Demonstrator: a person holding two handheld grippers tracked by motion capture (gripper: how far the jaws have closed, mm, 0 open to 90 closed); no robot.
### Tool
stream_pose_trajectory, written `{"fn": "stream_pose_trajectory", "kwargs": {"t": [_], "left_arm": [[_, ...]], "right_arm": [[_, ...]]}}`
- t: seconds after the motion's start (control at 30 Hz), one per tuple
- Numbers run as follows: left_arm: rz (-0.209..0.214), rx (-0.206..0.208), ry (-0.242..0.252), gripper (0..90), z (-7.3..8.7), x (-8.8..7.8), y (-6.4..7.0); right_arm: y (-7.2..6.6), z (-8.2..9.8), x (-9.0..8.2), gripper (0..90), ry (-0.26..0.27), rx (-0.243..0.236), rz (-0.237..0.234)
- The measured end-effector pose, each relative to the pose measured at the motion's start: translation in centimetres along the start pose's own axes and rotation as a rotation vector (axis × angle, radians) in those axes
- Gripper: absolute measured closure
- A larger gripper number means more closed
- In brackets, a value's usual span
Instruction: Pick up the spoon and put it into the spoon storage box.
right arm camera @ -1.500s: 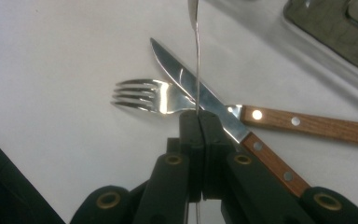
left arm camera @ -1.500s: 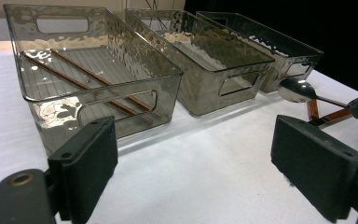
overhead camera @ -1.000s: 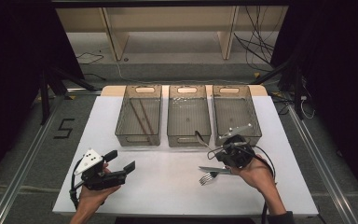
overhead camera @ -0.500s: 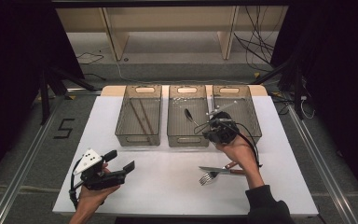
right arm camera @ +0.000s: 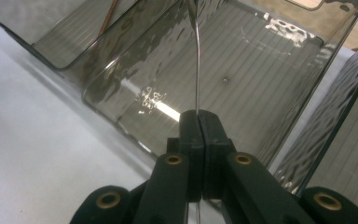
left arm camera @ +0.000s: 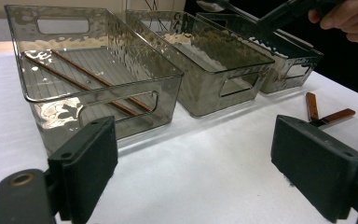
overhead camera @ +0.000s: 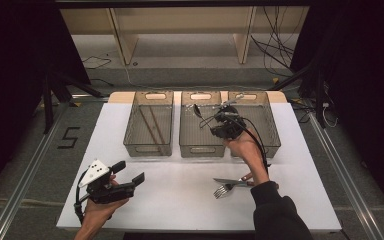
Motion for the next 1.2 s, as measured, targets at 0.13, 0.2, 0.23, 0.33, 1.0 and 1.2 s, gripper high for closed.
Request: {"fn": "stream_pose_trajectory", "kwargs": {"t": [0.13,0.2,0.23,0.33,1.0,1.2], "left_arm": [[0.001,0.000,0.000,13.9,0.0,0.0,0.0],[0.001,-0.001,0.000,13.9,0.0,0.0,0.0],[0.001,0.000,0.000,13.9,0.0,0.0,0.0],[0.000,-0.004,0.003,13.9,0.0,0.0,0.0],[0.003,-0.006,0.004,13.9,0.0,0.0,0.1],[0.003,-0.006,0.003,13.9,0.0,0.0,0.0]], "right_arm": [[0.2,-0.5,0.8,90.0,0.000,0.006,0.009],[0.3,-0.7,1.2,90.0,-0.003,0.008,0.015],[0.4,-0.8,1.5,90.0,-0.004,0.009,0.018],[0.6,-1.0,2.1,90.0,-0.003,0.014,0.029],[1.5,-1.6,5.5,90.0,-0.033,0.072,0.064],[1.3,-1.5,6.3,90.0,-0.037,0.083,0.065]]}}
Point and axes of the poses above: each handheld gripper's, and its own axes: x roughly forward along the jaws, z roughly out of its underside, y roughly to its right, the point moved 3 cm from there along x, roughly forward along the jaws, and after that the axes turned 15 degrees about y, right-handed, at the moved point
